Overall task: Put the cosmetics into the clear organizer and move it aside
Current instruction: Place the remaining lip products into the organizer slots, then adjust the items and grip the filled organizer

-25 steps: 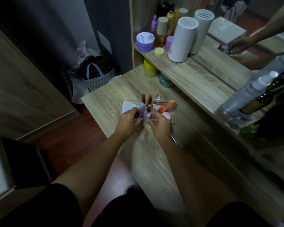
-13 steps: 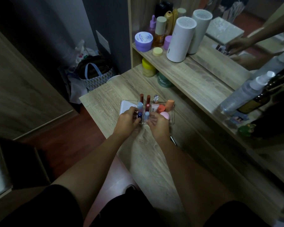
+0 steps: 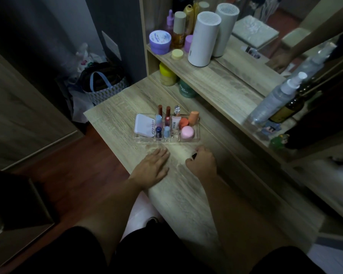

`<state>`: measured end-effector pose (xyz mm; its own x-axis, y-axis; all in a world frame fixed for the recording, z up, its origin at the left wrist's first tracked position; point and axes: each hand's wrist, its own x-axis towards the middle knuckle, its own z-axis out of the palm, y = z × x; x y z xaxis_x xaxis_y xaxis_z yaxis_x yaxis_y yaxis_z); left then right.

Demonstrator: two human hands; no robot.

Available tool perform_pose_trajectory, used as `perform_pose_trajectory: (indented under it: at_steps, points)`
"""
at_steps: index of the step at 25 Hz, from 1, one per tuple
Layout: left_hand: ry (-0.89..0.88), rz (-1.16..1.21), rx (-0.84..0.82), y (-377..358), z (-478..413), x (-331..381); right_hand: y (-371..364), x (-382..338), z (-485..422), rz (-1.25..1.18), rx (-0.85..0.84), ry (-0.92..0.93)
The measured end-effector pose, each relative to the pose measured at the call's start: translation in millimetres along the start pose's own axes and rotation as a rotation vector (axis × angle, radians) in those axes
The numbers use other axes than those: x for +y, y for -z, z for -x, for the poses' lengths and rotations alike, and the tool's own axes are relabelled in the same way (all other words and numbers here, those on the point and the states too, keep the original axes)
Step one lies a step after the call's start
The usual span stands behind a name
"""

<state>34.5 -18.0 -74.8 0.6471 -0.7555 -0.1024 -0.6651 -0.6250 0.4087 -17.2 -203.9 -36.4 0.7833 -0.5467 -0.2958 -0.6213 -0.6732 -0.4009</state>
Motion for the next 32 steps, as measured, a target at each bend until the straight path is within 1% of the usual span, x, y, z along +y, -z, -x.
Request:
perform_pose_trajectory:
  at_steps: [2, 3, 5, 8, 9, 11, 15, 18, 20, 26, 32]
  points:
    - [0.030, -0.062, -0.082, -7, 2, -6, 0, 5, 0, 0.011, 0.000, -0.005]
    - [0.033, -0.090, -0.100, -9, 3, -8, 0, 7, -1, -0.053, 0.008, 0.015]
    - [0.031, -0.114, -0.122, -10, 4, -11, 1, 6, -2, -0.347, 0.001, 0.033]
    - [0.035, -0.115, -0.127, -11, 5, -12, 11, -6, -7, -0.798, -0.146, -0.022]
    - [0.037, -0.114, -0.126, -11, 5, -12, 14, -11, -9, -0.912, -0.186, -0.040]
    - [0.039, -0.117, -0.131, -12, 4, -13, 20, -20, -16, -1.005, -0.154, -0.022]
    - [0.044, -0.113, -0.134, -14, 3, -14, 24, -36, -23, -0.948, 0.043, 0.102]
    - [0.043, -0.108, -0.125, -14, 3, -15, 18, -45, -28, -0.871, 0.191, 0.115]
    - [0.039, -0.104, -0.118, -14, 3, -15, 12, -48, -31, -0.803, 0.253, 0.118]
    - [0.040, -0.093, -0.107, -15, 3, -16, -1, -49, -35, -0.682, 0.270, 0.153]
    - [0.037, -0.075, -0.093, -13, 3, -14, -6, -54, -33, -0.712, 0.232, 0.185]
